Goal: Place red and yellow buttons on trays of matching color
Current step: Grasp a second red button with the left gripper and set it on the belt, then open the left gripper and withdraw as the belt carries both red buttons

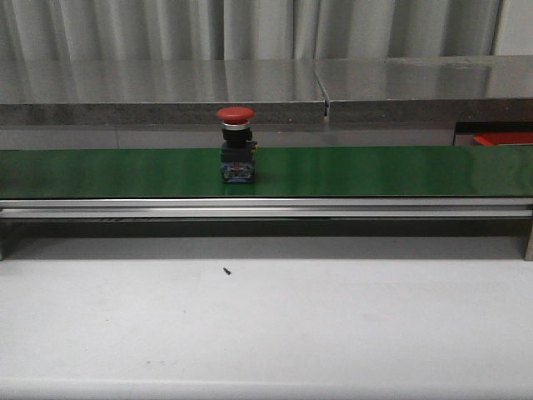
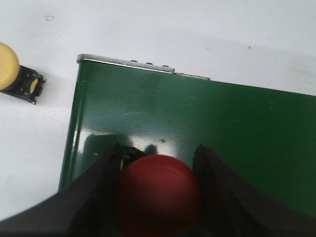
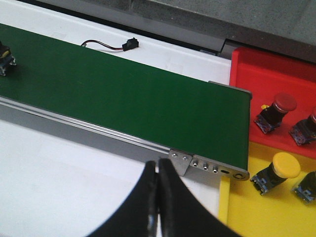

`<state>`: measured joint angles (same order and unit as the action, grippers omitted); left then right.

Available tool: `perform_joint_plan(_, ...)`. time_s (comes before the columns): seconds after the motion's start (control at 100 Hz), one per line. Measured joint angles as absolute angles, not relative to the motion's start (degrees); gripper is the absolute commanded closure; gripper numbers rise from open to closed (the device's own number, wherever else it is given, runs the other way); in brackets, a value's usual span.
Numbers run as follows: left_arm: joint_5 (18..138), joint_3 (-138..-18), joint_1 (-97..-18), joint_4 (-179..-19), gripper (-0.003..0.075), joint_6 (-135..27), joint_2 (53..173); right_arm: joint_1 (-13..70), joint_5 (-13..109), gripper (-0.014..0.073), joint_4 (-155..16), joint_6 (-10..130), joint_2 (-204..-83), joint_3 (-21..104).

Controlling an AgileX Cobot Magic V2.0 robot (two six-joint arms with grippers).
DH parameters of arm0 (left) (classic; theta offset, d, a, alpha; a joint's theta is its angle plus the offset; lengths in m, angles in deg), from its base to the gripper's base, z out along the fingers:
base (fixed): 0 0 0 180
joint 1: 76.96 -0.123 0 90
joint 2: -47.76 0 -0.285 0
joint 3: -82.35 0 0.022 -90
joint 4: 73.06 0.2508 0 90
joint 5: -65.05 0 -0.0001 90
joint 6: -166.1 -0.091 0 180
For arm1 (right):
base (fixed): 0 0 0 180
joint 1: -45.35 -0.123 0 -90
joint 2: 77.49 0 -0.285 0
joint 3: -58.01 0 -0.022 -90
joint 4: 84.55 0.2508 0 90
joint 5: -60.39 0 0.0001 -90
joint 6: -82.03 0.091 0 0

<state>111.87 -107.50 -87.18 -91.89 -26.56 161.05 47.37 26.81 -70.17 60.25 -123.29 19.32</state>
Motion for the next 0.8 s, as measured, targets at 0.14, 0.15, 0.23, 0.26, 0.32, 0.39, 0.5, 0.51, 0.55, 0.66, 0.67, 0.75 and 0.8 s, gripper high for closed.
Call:
perform_joint_plan(0.14,111.20,-107.12,-87.18,-91.89,0.0441,-26.56,161.24,47.37,26.81,0.0661,-70.17,60.25,-123.29,19.32)
perform_joint_plan(0.15,110.93,-107.02,-87.18,-91.89,0.0438,-26.56,161.28,47.37,26.81,0.0661,-70.17,60.25,-123.29,19.32)
perform_joint_plan(0.23,110.41,-106.19,-87.18,-91.79,0.0391,-26.56,161.41,47.37,26.81,0.0661,-70.17,60.25,-123.29,19.32)
perform_joint_plan(0.26,110.41,-106.02,-87.18,-91.77,0.0365,-26.65,161.51,47.37,26.81,0.0661,-70.17,60.25,-123.29,19.32)
perform_joint_plan(0.32,110.41,-105.66,-87.18,-91.77,0.0298,-26.65,161.51,47.37,26.81,0.0661,-70.17,60.25,-123.29,19.32)
perform_joint_plan(0.39,110.41,-105.55,-87.18,-91.77,0.0190,-26.65,161.51,47.37,26.81,0.0661,-70.17,60.25,-123.29,19.32)
perform_joint_plan(0.5,110.32,-105.55,-87.07,-91.99,0.0062,-26.65,161.51,47.37,26.81,0.0661,-70.17,60.25,-123.29,19.32)
perform_joint_plan(0.51,110.32,-105.55,-87.06,-91.99,0.0055,-26.65,161.51,47.37,26.81,0.0661,-70.17,60.25,-123.29,19.32)
perform_joint_plan(0.55,110.32,-105.55,-86.98,-92.04,0.0049,-26.65,161.51,47.37,26.81,0.0661,-70.17,60.25,-123.29,19.32)
perform_joint_plan(0.66,110.32,-105.55,-86.07,-92.28,0.0050,-26.65,161.16,47.37,26.81,0.0661,-70.17,60.25,-123.29,19.32)
perform_joint_plan(0.67,110.32,-105.65,-86.04,-92.28,0.0050,-26.65,161.14,47.37,26.81,0.0661,-70.17,60.25,-123.29,19.32)
perform_joint_plan(0.75,110.17,-105.65,-85.38,-92.42,0.0050,-26.65,159.85,47.37,26.81,0.0661,-70.17,60.25,-123.29,19.32)
perform_joint_plan(0.8,109.89,-105.75,-84.93,-92.42,0.0050,-26.65,158.39,47.37,26.81,0.0661,-70.17,60.25,-123.29,19.32)
